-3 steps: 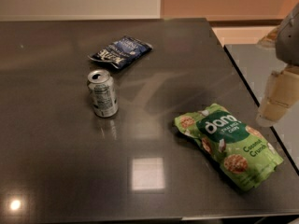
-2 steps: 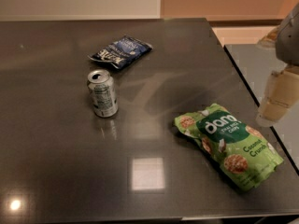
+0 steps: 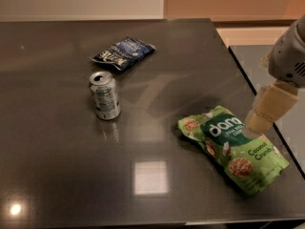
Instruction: Move green rice chip bag near 7up can
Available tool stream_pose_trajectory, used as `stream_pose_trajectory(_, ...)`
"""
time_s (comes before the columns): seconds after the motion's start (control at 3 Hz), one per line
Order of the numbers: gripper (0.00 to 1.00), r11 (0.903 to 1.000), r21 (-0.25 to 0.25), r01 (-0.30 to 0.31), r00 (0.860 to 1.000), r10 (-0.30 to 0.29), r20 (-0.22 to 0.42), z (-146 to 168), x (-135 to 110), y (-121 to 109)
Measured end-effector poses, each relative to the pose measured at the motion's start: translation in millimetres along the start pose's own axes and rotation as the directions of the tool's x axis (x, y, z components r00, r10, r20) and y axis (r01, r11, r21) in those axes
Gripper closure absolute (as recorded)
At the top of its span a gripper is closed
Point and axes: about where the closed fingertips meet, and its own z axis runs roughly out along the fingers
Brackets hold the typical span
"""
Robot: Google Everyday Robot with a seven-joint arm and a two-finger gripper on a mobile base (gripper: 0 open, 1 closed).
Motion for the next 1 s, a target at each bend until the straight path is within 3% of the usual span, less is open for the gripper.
stream_pose_trajectory(0.33,0.00,0.9943,-0.049,-0.094,0.996,0.094,-0.014,17,-2,18)
stream_pose_trajectory(1.0,0.00,0.9606,-0.120,-0.250,0.967,0.244,-0.067,45,8,44)
